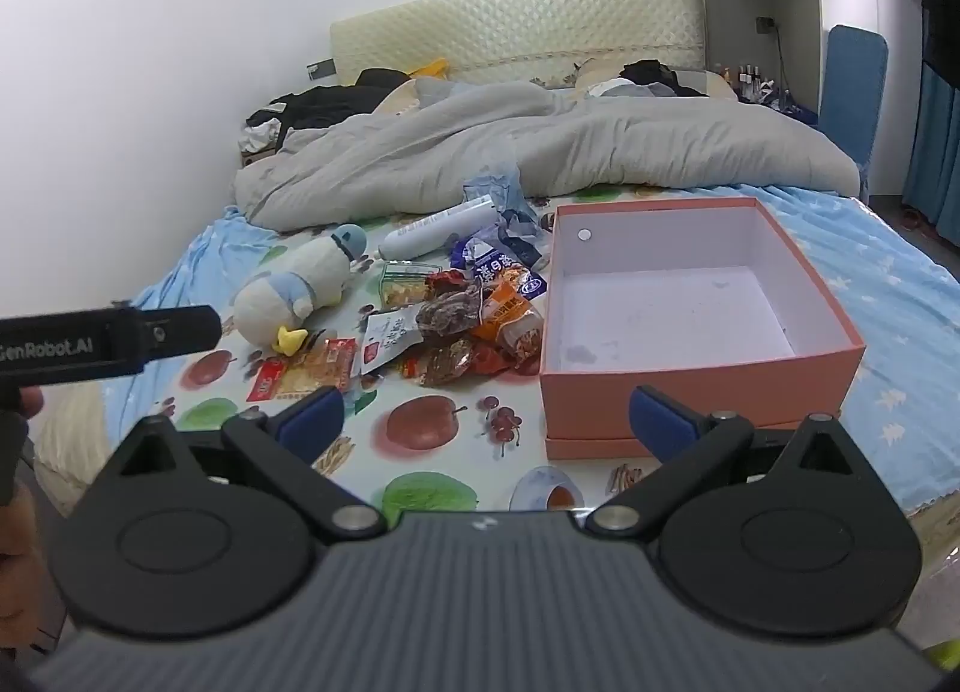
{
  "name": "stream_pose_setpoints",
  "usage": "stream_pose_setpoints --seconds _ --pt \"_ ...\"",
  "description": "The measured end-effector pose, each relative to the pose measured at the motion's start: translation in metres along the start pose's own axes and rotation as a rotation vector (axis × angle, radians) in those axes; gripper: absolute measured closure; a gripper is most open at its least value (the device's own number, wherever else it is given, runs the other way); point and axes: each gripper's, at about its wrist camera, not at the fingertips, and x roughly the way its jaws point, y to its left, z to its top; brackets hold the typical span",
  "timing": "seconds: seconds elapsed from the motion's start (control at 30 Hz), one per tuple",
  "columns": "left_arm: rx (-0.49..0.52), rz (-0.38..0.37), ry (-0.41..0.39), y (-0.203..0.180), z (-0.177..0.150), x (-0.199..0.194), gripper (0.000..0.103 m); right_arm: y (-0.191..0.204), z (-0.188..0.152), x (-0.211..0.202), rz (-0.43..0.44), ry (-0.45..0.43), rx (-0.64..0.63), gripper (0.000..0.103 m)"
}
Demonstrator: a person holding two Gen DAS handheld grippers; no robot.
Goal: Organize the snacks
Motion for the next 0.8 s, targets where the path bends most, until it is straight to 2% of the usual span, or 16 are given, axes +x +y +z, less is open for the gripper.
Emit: stream_pose_setpoints --seconds 0.8 --pt "-0.005 -0.011 -0.004 -0.0008 -0.001 -0.0036 0.0 -0.002 -0.0001 0.0008 -0.004 -0.006 -0.014 0.0"
